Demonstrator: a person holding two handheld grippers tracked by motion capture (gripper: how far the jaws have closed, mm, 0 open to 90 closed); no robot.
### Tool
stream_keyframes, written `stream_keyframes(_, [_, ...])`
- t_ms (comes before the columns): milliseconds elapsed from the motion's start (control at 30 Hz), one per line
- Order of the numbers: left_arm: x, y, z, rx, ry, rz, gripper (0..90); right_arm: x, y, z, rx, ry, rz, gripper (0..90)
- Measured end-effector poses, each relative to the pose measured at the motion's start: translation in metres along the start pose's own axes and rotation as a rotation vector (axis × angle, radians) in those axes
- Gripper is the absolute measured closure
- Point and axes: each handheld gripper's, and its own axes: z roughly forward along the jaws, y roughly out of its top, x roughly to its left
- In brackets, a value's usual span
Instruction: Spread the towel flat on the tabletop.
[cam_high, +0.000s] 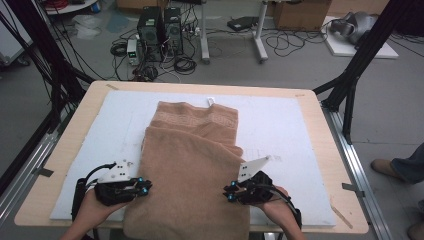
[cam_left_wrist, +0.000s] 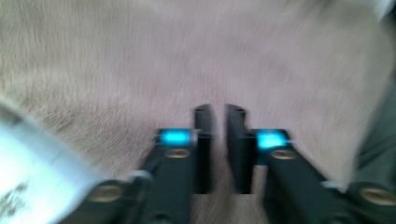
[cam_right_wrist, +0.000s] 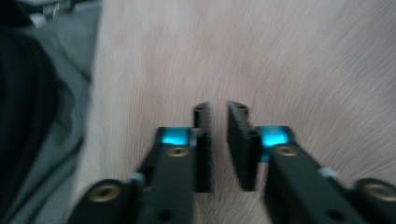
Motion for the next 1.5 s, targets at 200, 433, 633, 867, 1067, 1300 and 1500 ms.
stream_keyframes(200, [0.022,0.011,0.041,0.111,0.073,0.005,61.2,-0.035,0.006,0.018,0.075,-0.048,0.070,67.0])
stream_keyframes(433, [0.019,-0.005,0.049,0.141,0.077,0.019,87.1,-0.034,-0.004,0.035,0.089,-0.042,0.063,85.1])
stream_keyframes(633, [-0.004,-0.022,0.015,0.083,-0.046,-0.009,87.9,-0.009,-0.004,0.031,0.115,0.072,0.026,84.4])
stream_keyframes(867, [0.009,-0.001,0.007,0.017,0.030,-0.012,62.4,-0.017,0.015,-0.009,0.007,-0.074,0.018,67.4])
stream_keyframes(1067, [0.041,0.002,0.042,0.095,0.132,-0.047,58.7,-0.067,0.009,0.019,0.095,-0.113,0.131,65.2])
stream_keyframes(1300, [0.039,-0.006,0.049,0.122,0.138,-0.029,84.6,-0.064,0.007,0.033,0.148,-0.111,0.093,87.2])
stream_keyframes(1500, [0.029,-0.009,0.037,0.109,0.116,-0.030,86.5,-0.052,0.002,0.028,0.137,-0.046,0.086,88.3])
